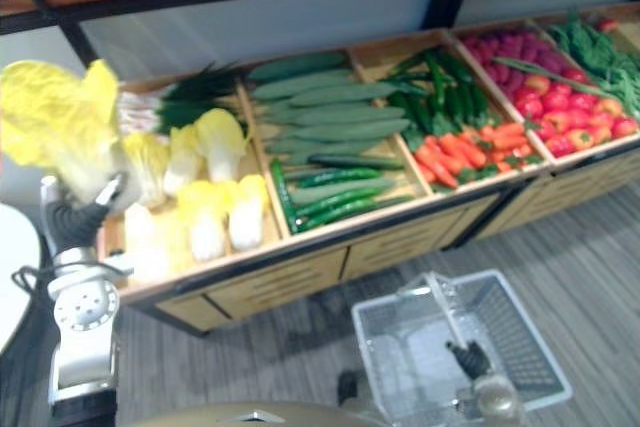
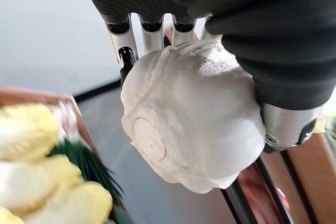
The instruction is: Pick vegetable in the basket
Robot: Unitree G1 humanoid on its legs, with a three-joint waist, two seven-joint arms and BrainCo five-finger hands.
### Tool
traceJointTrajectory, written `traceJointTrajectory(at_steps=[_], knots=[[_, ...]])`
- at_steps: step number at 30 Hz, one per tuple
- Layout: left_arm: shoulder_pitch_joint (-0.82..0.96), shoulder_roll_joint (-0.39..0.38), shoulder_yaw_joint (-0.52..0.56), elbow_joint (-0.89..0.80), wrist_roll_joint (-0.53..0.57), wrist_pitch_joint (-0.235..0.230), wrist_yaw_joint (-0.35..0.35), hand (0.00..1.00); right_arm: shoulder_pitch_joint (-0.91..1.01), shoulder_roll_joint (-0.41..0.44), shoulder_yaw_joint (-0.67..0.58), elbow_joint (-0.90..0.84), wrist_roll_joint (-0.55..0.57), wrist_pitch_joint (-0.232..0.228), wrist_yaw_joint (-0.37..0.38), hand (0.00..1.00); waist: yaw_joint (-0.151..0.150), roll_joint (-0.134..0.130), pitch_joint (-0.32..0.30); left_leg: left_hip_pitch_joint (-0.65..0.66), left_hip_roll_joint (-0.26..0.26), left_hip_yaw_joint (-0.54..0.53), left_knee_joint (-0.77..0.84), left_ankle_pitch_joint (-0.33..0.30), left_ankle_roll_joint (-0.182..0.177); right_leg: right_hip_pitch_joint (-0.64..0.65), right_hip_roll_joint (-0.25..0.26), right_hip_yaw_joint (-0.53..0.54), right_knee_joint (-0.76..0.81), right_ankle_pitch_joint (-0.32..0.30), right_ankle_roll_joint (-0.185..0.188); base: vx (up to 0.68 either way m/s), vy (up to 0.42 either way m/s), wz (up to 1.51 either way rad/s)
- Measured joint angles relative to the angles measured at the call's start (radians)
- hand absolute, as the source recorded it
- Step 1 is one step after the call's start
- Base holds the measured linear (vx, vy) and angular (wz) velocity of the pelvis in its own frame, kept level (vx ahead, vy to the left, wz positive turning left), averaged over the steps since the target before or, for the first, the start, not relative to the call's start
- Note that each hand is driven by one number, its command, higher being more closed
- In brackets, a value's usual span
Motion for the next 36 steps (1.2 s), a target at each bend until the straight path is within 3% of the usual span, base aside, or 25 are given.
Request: traceJointTrajectory(at_steps=[4, 10, 15, 20, 28, 36], knots=[[-0.037, 0.076, -0.123, -0.002, -0.021, -0.068, -0.101, 1.0, -0.027, -0.056, 0.001, -0.044, 0.0, -0.002, 0.018, 1.0, -0.01, 0.003, -0.002, 0.035, 0.008, 0.087, 0.021, -0.024, -0.004, -0.016, 0.02, 0.081, 0.02, 0.002, 0.002, 0.01, -0.007, -0.61], [-0.062, 0.156, -0.214, -0.018, -0.126, -0.103, -0.176, 1.0, -0.04, -0.098, 0.049, -0.158, 0.001, -0.006, 0.034, 1.0, -0.023, 0.007, -0.001, 0.102, 0.024, 0.248, 0.076, -0.088, -0.018, -0.033, 0.062, 0.226, 0.052, 0.005, 0.007, -0.01, 0.009, -0.81], [-0.088, 0.232, -0.283, -0.058, -0.208, -0.122, -0.227, 1.0, -0.071, -0.152, 0.155, -0.283, 0.001, -0.005, 0.044, 1.0, -0.026, 0.014, 0.004, 0.139, 0.041, 0.391, 0.144, -0.143, -0.034, -0.052, 0.104, 0.363, 0.063, 0.021, 0.02, -0.05, -0.013, -0.84], [-0.18, 0.322, -0.399, -0.063, -0.285, -0.153, -0.293, 1.0, -0.166, -0.266, 0.335, -0.442, 0.0, -0.017, 0.073, 1.0, -0.027, 0.024, 0.017, 0.182, 0.068, 0.53, 0.209, -0.192, -0.057, -0.072, 0.163, 0.49, 0.084, 0.032, 0.025, -0.05, -0.031, -0.77], [-0.249, 0.415, -0.581, -0.043, -0.373, -0.165, -0.388, 1.0, -0.29, -0.376, 0.539, -0.513, 0.0, -0.094, 0.08, 1.0, -0.03, 0.039, 0.028, 0.223, 0.093, 0.641, 0.246, -0.213, -0.083, -0.072, 0.215, 0.583, 0.087, 0.051, 0.025, -0.01, -0.011, -0.39], [-0.319, 0.511, -0.783, 0.009, -0.456, -0.189, -0.498, 1.0, -0.316, -0.447, 0.613, -0.534, 0.01, -0.118, 0.101, 1.0, -0.047, 0.041, 0.029, 0.228, 0.106, 0.697, 0.286, -0.237, -0.091, -0.084, 0.233, 0.629, 0.086, 0.063, 0.032, -0.02, -0.014, -0.19]])
